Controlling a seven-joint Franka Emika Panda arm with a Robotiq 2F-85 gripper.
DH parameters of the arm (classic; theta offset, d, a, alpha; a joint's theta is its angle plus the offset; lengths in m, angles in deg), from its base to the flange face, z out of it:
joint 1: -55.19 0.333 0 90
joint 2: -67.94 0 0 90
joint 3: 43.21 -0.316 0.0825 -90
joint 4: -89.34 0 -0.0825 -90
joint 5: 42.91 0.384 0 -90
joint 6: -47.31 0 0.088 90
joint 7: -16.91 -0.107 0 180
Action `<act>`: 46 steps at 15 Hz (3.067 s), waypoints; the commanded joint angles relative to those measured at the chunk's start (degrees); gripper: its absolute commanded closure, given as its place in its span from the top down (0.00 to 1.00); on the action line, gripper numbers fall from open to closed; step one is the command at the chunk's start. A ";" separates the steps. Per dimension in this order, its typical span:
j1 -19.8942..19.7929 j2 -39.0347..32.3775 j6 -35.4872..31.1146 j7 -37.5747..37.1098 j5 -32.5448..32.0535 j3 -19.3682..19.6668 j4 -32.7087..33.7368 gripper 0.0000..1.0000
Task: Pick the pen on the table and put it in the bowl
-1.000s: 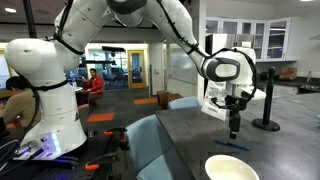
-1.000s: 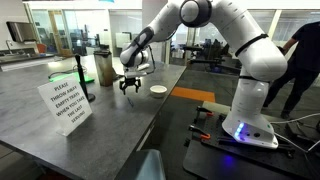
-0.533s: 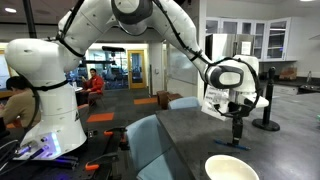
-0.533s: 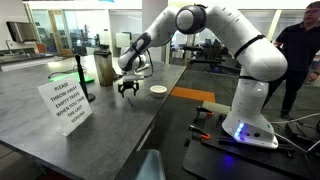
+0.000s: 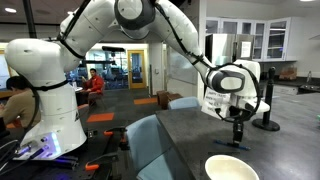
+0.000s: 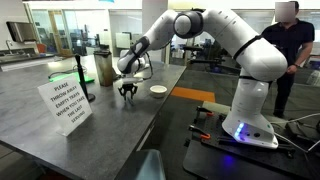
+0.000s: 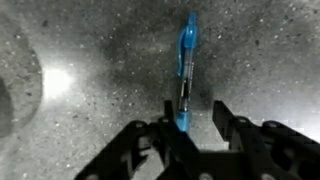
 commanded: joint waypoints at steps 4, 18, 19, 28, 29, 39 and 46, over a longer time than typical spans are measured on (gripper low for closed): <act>0.60 -0.33 1.26 -1.14 0.59 1.19 1.52 0.00; -1.94 16.69 -0.21 4.55 0.16 2.35 -12.24 0.32; -2.13 17.03 -0.28 5.18 0.63 1.83 -13.03 0.40; 1.19 13.27 -1.00 2.37 -0.28 1.87 -13.40 0.94; 1.14 12.49 -0.78 2.47 -0.20 1.81 -12.99 0.95; 1.43 5.55 0.33 2.05 -0.36 1.98 -6.77 0.64; 2.77 1.73 0.96 0.73 -0.51 2.27 -3.27 0.45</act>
